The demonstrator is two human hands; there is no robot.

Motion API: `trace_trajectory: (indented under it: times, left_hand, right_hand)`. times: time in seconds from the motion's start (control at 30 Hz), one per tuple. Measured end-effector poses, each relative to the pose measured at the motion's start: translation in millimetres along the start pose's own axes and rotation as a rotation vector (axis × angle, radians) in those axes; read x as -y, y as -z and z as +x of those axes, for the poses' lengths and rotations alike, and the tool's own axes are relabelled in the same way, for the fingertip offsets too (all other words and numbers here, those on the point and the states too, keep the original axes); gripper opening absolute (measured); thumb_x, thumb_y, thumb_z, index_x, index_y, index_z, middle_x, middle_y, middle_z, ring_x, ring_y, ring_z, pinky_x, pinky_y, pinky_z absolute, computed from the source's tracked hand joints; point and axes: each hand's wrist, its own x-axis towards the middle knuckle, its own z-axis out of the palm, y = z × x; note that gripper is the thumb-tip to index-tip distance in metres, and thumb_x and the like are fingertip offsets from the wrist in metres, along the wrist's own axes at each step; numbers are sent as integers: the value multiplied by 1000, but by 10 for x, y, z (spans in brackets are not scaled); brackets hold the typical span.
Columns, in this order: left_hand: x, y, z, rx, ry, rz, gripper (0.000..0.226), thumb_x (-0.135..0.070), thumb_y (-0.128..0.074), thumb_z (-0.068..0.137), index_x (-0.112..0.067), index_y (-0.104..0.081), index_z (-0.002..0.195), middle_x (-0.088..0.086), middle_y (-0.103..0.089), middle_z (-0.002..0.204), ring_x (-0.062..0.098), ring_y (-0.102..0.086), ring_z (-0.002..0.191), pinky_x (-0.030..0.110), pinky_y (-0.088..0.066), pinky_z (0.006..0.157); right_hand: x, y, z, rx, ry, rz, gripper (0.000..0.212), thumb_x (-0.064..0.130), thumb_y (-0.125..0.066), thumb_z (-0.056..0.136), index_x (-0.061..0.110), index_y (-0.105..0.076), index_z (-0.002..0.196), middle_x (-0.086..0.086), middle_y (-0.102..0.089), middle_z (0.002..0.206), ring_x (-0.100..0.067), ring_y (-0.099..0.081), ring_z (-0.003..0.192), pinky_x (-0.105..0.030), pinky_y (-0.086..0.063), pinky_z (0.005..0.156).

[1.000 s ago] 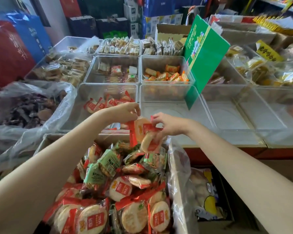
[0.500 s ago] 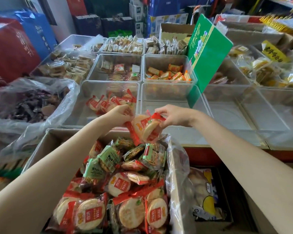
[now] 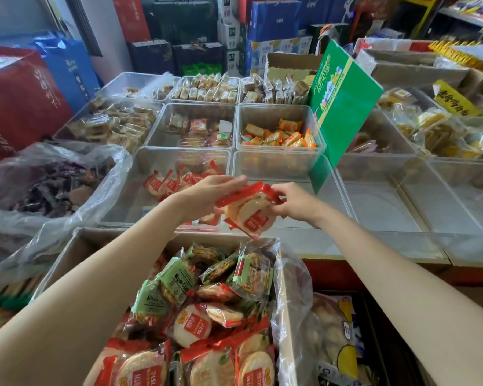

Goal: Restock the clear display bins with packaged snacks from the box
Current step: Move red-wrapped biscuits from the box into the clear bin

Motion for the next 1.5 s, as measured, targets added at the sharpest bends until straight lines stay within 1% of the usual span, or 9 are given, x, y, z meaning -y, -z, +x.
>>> trace_trajectory:
  times: [0.17, 0.33, 0.6, 0.73, 0.9, 1.03, 1.17, 1.3, 1.5]
  left_hand:
    - [98, 120, 100, 34, 59, -93, 39, 6, -55, 86, -18, -58, 116, 6, -62, 117, 24, -61, 103, 42, -55, 80]
    - [111, 359, 193, -73, 102, -2, 38, -2, -57, 89, -13, -57, 125, 10, -65, 110, 21, -64, 94, 39, -55, 83]
    - [-24, 325, 341, -15, 50, 61, 26, -6, -58, 89, -23, -64, 108, 6, -66, 105, 20, -64, 94, 38, -55, 85]
    - [-107, 202, 400, -14, -31, 150, 26, -4, -57, 90, -23, -63, 106, 4, -66, 107, 18, -63, 100, 32, -54, 86]
    - [77, 137, 221, -383, -313, 763, 22, -8, -64, 83, -12, -57, 104, 0, -52, 101, 13, -55, 87, 16, -43, 71]
    - [387, -23, -212, 168, -297, 1066, 18, -16, -64, 84, -13, -60, 101, -6, -60, 98, 4, -57, 81, 11, -49, 76]
    - [941, -352, -380, 490, -2, 1392, 74, -47, -69, 77, -19, -40, 138, 1, -51, 134, 19, -46, 124, 36, -41, 105]
    - [1216, -628, -447, 415, -53, 1685, 71, -47, -62, 82, -13, -35, 138, 10, -47, 132, 30, -31, 130, 41, -37, 99]
    - [618, -33, -259, 352, 73, 1006, 30, -24, -60, 89, -19, -57, 118, -3, -61, 105, 17, -58, 92, 25, -50, 78]
  right_hand:
    - [-120, 81, 77, 31, -43, 68, 24, 1, -60, 86, 0, -59, 110, -5, -59, 90, -15, -52, 81, -19, -42, 62]
    - [-87, 372, 188, 23, 4, -536, 26, 4, -60, 85, 9, -61, 110, -5, -52, 104, -20, -53, 99, -30, -48, 86]
    - [245, 229, 393, 103, 126, -627, 23, 10, -60, 87, 9, -64, 110, -7, -30, 148, -26, -24, 136, -41, -32, 109]
    - [227, 115, 537, 106, 163, -558, 23, 9, -59, 87, 4, -64, 109, -13, -53, 116, -26, -54, 105, -36, -48, 91]
    - [103, 84, 564, 65, 121, -476, 28, 19, -67, 83, 11, -58, 108, -7, -53, 105, -20, -54, 94, -31, -49, 83]
    - [171, 66, 495, 111, 92, -517, 26, 22, -71, 78, 10, -55, 94, -3, -57, 92, -20, -56, 85, -27, -48, 65]
    - [265, -6, 460, 144, 85, -520, 28, 24, -71, 78, 10, -54, 96, -3, -57, 91, -19, -56, 83, -28, -51, 68]
    - [255, -108, 375, 171, 80, -532, 28, 25, -71, 79, 14, -49, 92, 2, -53, 83, -15, -52, 76, -26, -48, 64]
    - [117, -16, 242, 130, 55, -445, 23, 19, -68, 81, 13, -49, 92, 1, -52, 85, -16, -52, 80, -23, -44, 62]
